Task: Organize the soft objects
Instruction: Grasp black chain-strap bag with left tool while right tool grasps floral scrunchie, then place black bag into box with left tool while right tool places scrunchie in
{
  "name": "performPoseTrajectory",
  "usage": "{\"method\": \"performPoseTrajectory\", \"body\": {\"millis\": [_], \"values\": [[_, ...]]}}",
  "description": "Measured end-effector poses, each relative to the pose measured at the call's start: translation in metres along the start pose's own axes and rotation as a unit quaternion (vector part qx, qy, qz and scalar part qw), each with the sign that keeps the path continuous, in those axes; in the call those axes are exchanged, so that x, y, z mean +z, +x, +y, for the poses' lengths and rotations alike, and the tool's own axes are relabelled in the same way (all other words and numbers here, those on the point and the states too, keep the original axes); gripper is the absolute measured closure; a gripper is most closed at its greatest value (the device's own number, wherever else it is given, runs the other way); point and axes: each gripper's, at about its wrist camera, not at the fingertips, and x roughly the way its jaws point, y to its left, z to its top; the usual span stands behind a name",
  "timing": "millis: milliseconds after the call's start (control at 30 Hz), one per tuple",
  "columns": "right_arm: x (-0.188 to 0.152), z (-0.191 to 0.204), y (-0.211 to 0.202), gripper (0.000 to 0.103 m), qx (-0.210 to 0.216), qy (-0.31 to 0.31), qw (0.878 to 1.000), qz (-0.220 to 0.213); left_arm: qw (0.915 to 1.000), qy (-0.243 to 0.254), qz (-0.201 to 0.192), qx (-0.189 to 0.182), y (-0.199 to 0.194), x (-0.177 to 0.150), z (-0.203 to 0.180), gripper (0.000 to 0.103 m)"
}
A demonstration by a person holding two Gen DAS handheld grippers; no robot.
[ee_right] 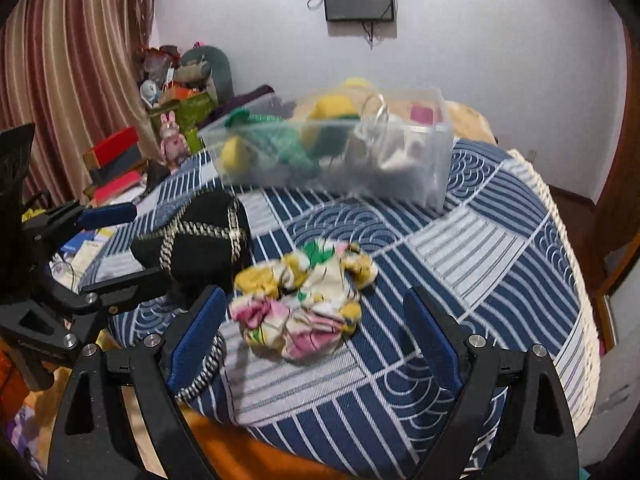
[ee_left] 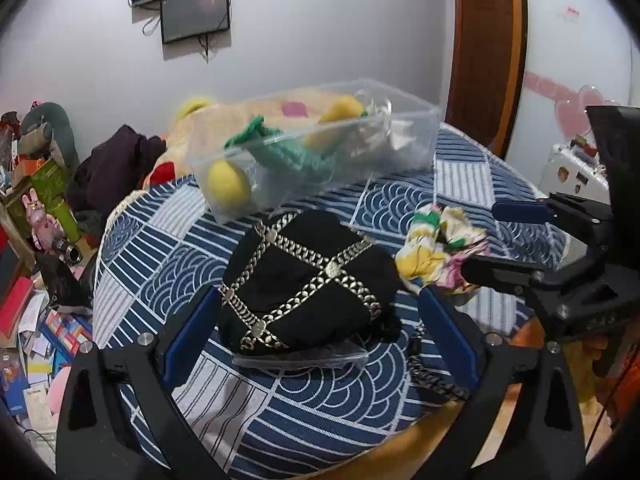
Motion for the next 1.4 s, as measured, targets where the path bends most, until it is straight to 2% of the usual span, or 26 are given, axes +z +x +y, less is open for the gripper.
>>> {"method": "performPoseTrajectory", "body": {"millis": [100, 267, 333, 400, 500, 600, 733, 767, 833, 933, 1167, 1400], "values": [[-0.004, 0.000, 0.009, 0.014, 0.017, 0.009, 1.000, 0.019, 0.9997, -0.010, 0.018, 0.011, 0.012, 0.004, 0.005, 0.003], [-0.003, -0.002, 0.018, 0.016, 0.019, 0.012, 0.999, 0.024, 0.9989, -0.041, 0.022, -0.004, 0.020, 0.014, 0.020, 0.003], [-0.001, -0.001, 0.018, 0.037, 0.016, 0.009, 1.000, 0.021, 0.9981, -0.058, 0.019, -0.006, 0.022, 0.019, 0.028, 0.003], [0.000, -0.001, 0.018, 0.050, 0.025, 0.010, 0.999, 0.021, 0.9967, -0.078, 0.015, -0.015, 0.024, 0.023, 0.036, 0.005], [0.000, -0.006, 0.017, 0.064, 0.031, 0.022, 0.999, 0.019, 0.9946, -0.099, 0.012, -0.026, 0.027, 0.028, 0.047, 0.019], [-0.001, -0.009, 0.016, 0.073, 0.035, 0.029, 0.999, 0.016, 0.9929, -0.115, 0.016, -0.028, 0.036, 0.031, 0.054, 0.031], [-0.001, -0.010, 0.011, 0.084, 0.034, 0.030, 0.999, 0.007, 0.9922, -0.120, 0.019, -0.029, 0.043, 0.031, 0.059, 0.055], [-0.001, -0.011, 0.010, 0.084, 0.033, 0.031, 0.999, 0.005, 0.9922, -0.120, 0.016, -0.029, 0.043, 0.031, 0.059, 0.059], [0.000, -0.010, 0.008, 0.087, 0.031, 0.032, 0.999, 0.000, 0.9925, -0.118, 0.011, -0.032, 0.040, 0.031, 0.059, 0.074], [0.002, -0.013, 0.003, 0.090, 0.027, 0.035, 0.999, -0.008, 0.9935, -0.111, 0.000, -0.024, 0.031, 0.030, 0.059, 0.083], [0.013, -0.021, -0.010, 0.091, 0.021, 0.037, 0.998, -0.036, 0.9950, -0.090, -0.040, -0.019, -0.004, 0.037, 0.055, 0.084], [0.023, -0.023, -0.024, 0.092, 0.015, 0.037, 0.997, -0.061, 0.9929, -0.081, -0.083, -0.027, -0.030, 0.056, 0.048, 0.084]]}}
